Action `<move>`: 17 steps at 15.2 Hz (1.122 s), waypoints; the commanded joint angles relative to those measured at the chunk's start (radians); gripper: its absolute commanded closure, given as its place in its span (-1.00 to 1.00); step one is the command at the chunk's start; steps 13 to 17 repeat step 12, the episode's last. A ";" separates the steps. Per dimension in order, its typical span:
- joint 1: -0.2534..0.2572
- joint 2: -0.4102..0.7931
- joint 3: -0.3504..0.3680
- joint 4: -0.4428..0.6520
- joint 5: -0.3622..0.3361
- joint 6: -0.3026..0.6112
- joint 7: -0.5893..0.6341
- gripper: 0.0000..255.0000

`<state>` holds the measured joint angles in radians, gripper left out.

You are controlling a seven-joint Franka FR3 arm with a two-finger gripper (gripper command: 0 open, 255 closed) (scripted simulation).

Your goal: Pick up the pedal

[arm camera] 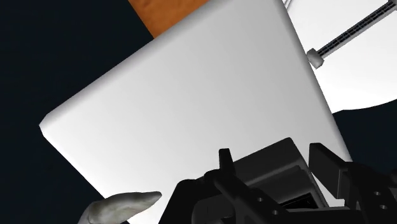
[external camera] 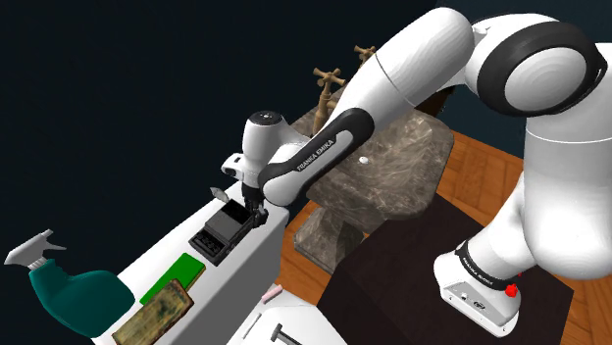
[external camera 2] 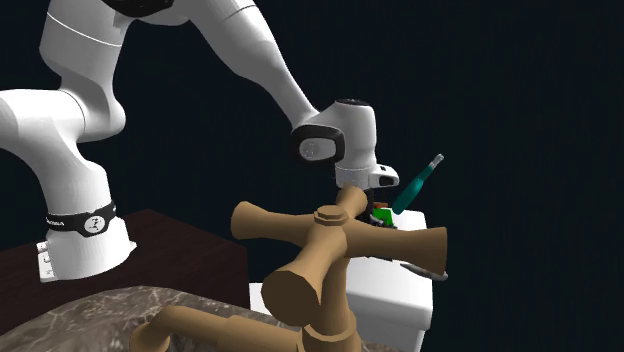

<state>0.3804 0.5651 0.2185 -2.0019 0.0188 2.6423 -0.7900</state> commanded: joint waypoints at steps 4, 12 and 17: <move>-0.009 -0.052 0.009 -0.005 0.009 -0.047 -0.003 1.00; -0.018 -0.116 0.018 -0.006 0.020 -0.109 -0.004 1.00; -0.018 -0.116 0.018 -0.006 0.020 -0.109 -0.004 1.00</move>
